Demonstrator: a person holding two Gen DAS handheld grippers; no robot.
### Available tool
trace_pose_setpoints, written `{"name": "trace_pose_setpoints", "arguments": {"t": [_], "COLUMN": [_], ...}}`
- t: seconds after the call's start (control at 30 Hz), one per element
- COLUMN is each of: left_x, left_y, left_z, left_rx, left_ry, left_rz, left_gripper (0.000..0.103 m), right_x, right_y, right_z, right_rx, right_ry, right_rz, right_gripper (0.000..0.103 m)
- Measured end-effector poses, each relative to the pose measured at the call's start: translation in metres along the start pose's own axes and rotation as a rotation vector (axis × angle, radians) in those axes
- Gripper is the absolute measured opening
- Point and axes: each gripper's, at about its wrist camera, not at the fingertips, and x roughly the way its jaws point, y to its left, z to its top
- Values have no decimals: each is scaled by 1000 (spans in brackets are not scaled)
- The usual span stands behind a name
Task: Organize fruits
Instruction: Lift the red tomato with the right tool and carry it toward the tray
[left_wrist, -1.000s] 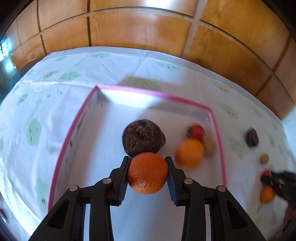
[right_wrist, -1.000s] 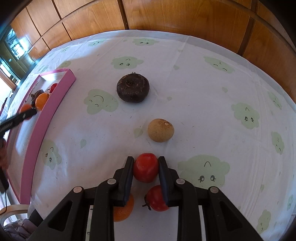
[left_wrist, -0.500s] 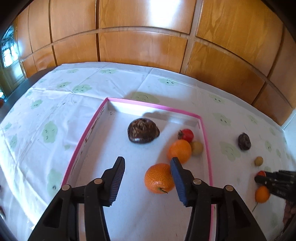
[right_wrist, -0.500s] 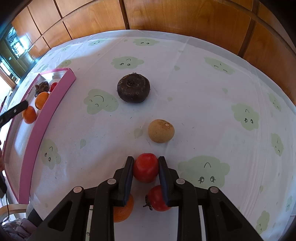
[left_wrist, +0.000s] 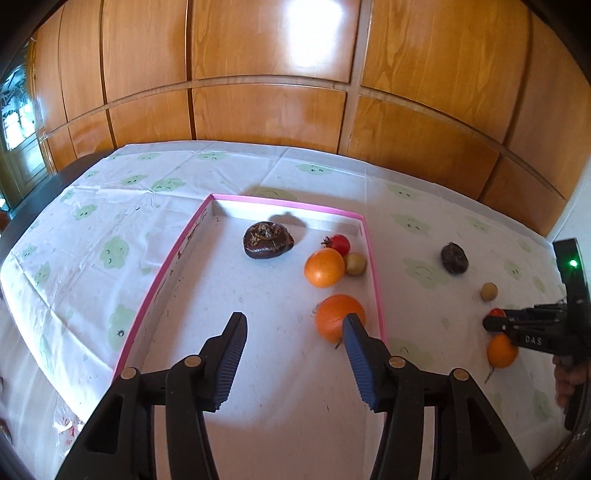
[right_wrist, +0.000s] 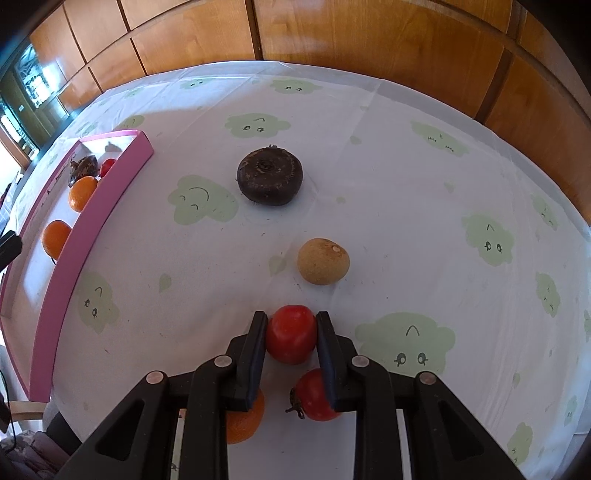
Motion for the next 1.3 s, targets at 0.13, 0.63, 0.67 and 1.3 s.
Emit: {"name": "trace_pose_setpoints", "arguments": {"t": [0.13, 0.63, 0.67, 1.3], "left_x": [-4, -8, -8, -10], "left_y": [0, 16, 18, 42], "left_z": [-7, -16, -16, -24], "left_rx": [0, -28, -32, -75], "left_ry": [8, 2, 0, -14], "left_rz": [-3, 23, 25, 71], "left_gripper": [55, 56, 56, 56], "right_x": [1, -1, -1, -36], "right_y": [1, 5, 5, 14], "right_z": [-1, -10, -10, 0], "right_rx": [0, -19, -19, 46], "right_ry": [-5, -32, -33, -109], "right_rz": [0, -16, -16, -35], "right_gripper": [26, 26, 26, 25]}}
